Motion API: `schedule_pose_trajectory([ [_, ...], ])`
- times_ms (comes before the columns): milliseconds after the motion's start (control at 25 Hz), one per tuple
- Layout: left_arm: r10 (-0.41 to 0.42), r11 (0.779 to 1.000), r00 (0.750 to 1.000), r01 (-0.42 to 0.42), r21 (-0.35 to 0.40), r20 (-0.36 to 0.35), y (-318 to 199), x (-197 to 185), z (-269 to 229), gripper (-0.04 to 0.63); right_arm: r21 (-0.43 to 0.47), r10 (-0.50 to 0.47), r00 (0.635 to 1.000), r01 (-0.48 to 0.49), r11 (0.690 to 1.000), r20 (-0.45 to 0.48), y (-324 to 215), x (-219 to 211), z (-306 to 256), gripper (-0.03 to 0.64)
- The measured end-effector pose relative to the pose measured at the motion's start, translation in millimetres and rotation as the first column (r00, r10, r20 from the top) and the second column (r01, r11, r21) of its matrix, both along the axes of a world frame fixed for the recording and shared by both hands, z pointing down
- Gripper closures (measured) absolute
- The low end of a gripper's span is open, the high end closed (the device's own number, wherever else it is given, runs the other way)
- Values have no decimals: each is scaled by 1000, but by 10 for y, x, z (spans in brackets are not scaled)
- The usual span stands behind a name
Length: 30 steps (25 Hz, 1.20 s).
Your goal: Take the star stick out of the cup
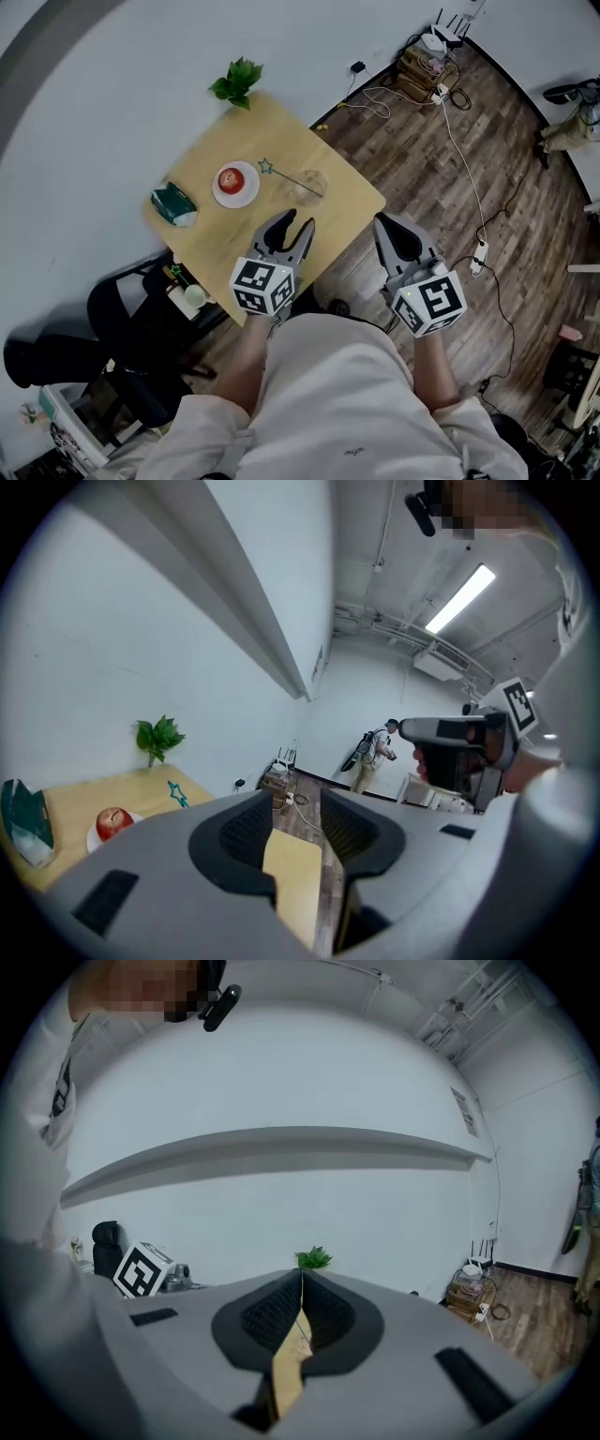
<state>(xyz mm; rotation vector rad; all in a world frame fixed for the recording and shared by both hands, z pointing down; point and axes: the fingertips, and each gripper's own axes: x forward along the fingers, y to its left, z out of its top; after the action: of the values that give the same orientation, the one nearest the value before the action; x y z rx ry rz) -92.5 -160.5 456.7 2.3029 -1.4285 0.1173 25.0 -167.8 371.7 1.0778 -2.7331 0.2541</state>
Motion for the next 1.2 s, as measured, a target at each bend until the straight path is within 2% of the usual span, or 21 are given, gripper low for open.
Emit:
schedule_pose_trajectory([
  [520,15,992,999,-20,-122,-44,-541,-471,727,456,-72,69,996,-73,995,-47,-283,-335,311,615],
  [920,-79,979,994,63,-193,-78,-909,-698,1286,456,-119,75,993,-86,989,-92,-440,-403,518,617],
  [1200,-107,966,991,84,-245,-82,-1056,-746,1561,456,-146,80,992,-94,985,-100,-497,-418,636,615],
])
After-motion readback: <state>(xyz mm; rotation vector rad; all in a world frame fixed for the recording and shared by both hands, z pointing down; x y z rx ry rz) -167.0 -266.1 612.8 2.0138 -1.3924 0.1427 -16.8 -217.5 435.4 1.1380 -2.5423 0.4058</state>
